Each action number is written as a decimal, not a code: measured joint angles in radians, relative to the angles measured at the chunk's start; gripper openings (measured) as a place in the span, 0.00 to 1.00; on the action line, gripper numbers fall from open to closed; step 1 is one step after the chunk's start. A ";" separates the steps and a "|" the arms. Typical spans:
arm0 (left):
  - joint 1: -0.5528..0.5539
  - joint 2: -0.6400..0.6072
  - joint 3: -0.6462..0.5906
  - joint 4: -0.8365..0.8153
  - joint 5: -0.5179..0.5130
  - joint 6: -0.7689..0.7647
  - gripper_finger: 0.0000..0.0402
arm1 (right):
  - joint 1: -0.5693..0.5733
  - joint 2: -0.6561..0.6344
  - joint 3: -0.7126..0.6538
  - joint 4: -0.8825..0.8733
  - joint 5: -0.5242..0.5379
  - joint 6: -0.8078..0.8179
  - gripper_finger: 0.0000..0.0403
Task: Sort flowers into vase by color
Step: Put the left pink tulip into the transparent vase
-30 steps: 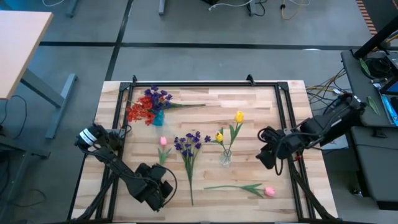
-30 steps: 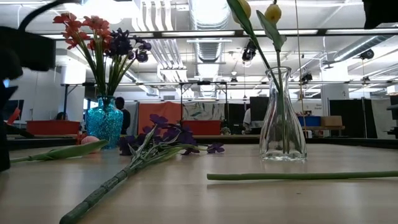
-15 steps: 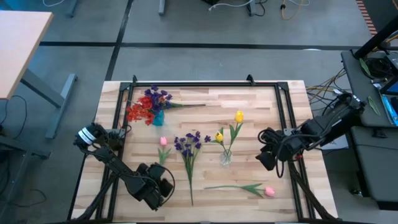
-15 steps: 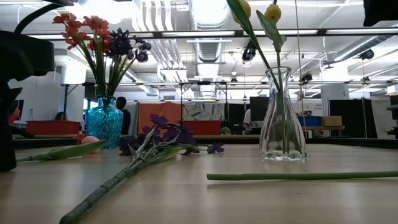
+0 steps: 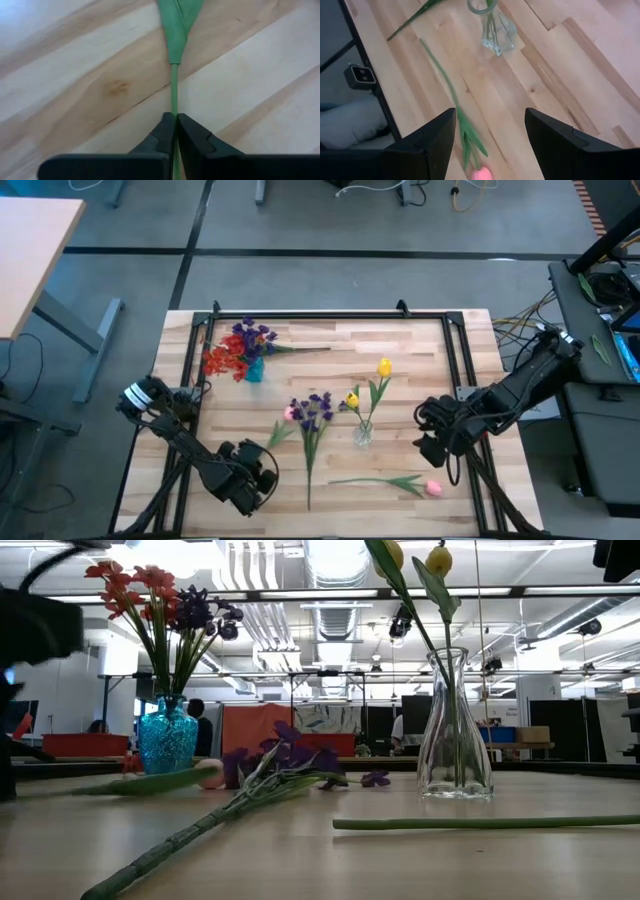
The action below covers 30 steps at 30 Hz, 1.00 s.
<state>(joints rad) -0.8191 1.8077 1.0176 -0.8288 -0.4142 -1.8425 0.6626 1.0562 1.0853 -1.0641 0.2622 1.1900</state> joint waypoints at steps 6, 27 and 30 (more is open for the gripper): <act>-0.029 -0.084 0.099 -0.225 -0.022 -0.042 0.00 | 0.067 0.034 0.000 0.009 0.080 0.004 0.57; 0.001 -0.178 0.278 0.814 -0.325 1.741 0.00 | 0.141 0.348 -0.002 0.994 0.370 -0.893 0.57; 0.051 -0.176 0.195 0.998 -0.273 1.842 0.00 | 0.141 0.422 -0.002 1.195 0.370 -1.022 0.57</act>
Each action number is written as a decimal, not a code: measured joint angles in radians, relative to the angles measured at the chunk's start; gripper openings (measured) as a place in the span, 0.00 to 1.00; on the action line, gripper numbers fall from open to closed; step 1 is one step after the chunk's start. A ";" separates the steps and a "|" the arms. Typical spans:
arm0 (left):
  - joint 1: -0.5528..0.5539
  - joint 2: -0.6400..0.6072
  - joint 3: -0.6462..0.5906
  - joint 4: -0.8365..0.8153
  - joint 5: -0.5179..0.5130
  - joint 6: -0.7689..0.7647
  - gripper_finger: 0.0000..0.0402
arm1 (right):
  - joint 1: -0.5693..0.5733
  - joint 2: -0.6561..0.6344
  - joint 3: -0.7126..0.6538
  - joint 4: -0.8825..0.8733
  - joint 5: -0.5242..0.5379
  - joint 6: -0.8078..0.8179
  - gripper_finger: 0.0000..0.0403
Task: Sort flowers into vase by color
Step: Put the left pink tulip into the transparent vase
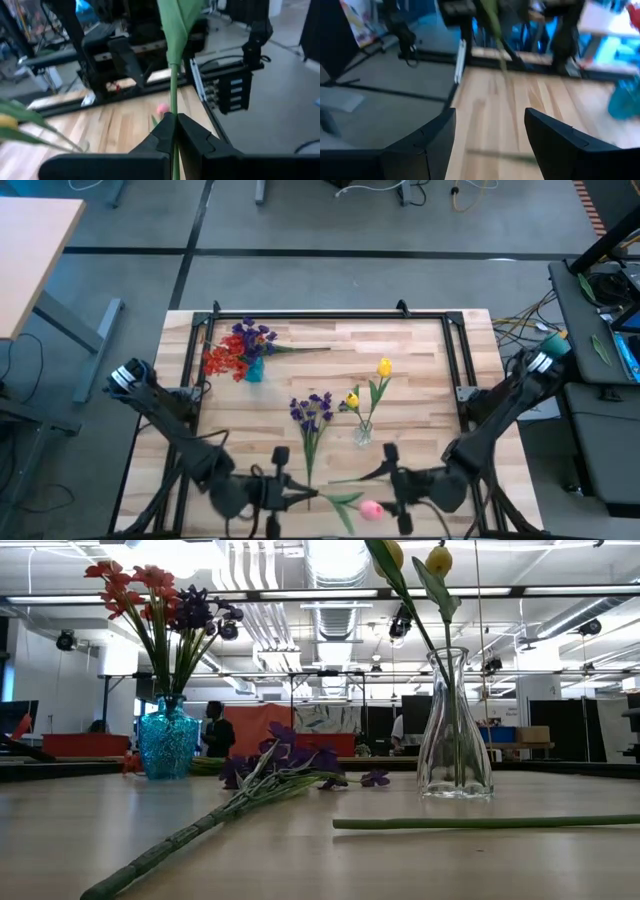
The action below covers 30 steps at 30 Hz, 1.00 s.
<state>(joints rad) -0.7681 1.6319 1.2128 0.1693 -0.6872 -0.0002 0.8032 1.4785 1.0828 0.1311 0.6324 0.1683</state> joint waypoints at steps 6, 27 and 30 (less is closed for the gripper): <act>0.066 0.002 -0.186 0.401 0.163 0.099 0.00 | -0.001 0.109 -0.001 0.298 0.171 -0.152 0.57; 0.125 0.002 -0.313 0.601 0.172 0.089 0.00 | -0.134 0.158 -0.001 0.607 0.048 -0.309 0.47; 0.125 0.002 -0.313 0.601 0.142 0.087 0.00 | -0.138 0.158 -0.001 0.607 0.046 -0.310 0.32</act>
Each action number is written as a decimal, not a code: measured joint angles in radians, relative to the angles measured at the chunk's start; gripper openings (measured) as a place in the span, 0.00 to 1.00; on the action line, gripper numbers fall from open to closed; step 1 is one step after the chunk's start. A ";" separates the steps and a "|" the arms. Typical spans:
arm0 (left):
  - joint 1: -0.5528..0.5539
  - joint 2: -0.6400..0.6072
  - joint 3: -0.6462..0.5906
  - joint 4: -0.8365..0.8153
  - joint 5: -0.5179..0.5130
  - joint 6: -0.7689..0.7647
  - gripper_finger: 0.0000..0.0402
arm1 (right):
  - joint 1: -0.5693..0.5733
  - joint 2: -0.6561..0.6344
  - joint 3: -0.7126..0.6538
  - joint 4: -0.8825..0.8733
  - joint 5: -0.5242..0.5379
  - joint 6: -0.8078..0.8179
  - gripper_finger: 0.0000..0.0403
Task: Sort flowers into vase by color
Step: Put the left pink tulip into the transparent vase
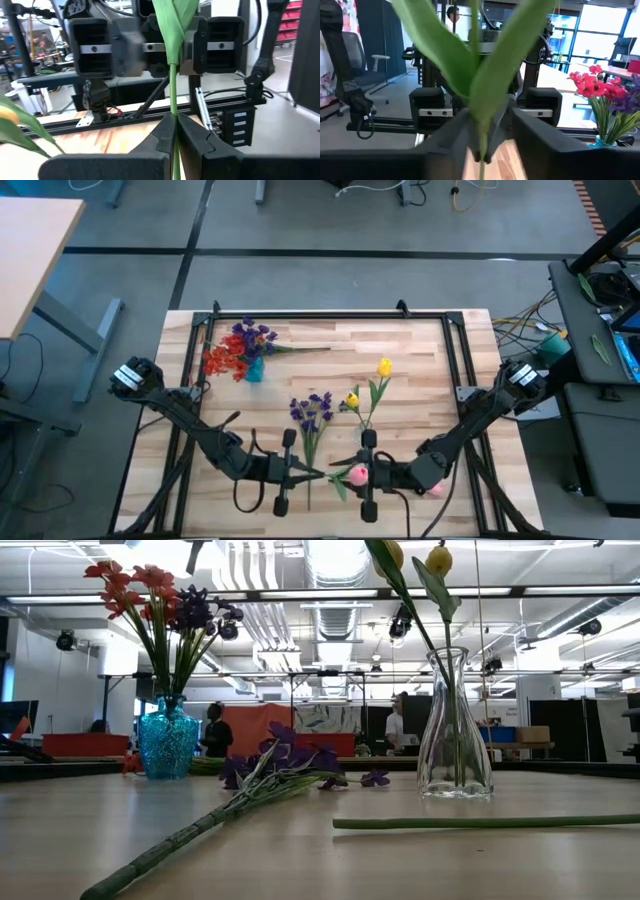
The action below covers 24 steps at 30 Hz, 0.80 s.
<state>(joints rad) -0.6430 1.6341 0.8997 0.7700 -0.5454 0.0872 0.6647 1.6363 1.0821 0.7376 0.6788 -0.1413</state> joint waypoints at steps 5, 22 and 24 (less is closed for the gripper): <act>0.000 0.000 0.000 -0.001 -0.065 -0.021 0.01 | 0.000 0.000 0.000 -0.008 0.004 -0.028 0.06; -0.003 -0.016 0.002 -0.150 -0.285 -0.185 0.55 | 0.000 -0.369 0.056 -1.041 0.125 0.651 0.03; -0.002 -0.020 0.002 -0.179 -0.283 -0.240 0.56 | 0.000 -0.416 0.056 -1.076 0.126 0.666 0.03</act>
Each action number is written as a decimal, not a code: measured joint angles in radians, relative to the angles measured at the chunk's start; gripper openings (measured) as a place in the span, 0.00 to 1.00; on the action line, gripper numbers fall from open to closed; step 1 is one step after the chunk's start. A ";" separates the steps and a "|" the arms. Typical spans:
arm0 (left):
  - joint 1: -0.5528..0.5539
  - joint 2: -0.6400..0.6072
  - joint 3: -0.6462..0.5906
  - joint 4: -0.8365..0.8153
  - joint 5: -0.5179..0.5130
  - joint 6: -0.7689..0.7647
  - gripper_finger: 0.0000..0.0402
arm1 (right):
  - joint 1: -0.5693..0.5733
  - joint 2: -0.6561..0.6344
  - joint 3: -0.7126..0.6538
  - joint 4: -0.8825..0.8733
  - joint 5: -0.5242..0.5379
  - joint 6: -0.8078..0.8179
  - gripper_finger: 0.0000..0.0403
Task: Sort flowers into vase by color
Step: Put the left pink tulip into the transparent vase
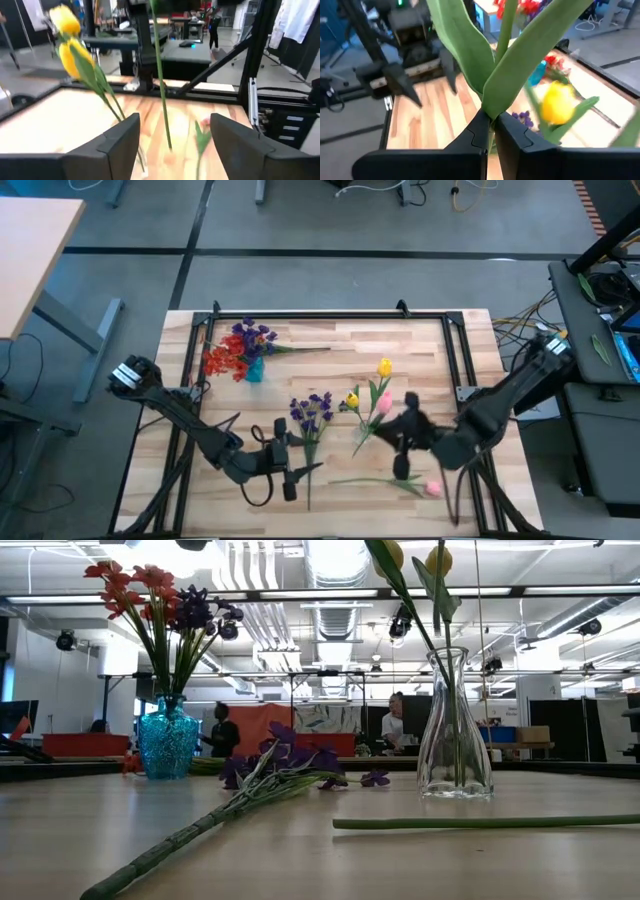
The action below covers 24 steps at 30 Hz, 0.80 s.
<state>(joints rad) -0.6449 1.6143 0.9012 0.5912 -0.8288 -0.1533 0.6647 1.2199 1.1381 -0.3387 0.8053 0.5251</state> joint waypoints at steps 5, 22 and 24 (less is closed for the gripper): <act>0.007 -0.061 0.000 -0.226 0.008 -0.244 0.56 | 0.000 -0.095 0.000 -0.046 0.008 -0.022 0.03; 0.117 -0.024 0.004 -0.722 0.229 -0.901 0.60 | -0.013 -0.121 -0.002 -0.183 0.146 -0.039 0.03; 0.118 -0.004 0.004 -0.723 0.246 -0.944 0.63 | -0.019 -0.107 -0.002 -0.183 0.148 -0.039 0.03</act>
<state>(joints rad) -0.5272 1.6102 0.9051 -0.1317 -0.5829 -1.0975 0.6459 1.1125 1.1362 -0.5217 0.9534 0.4866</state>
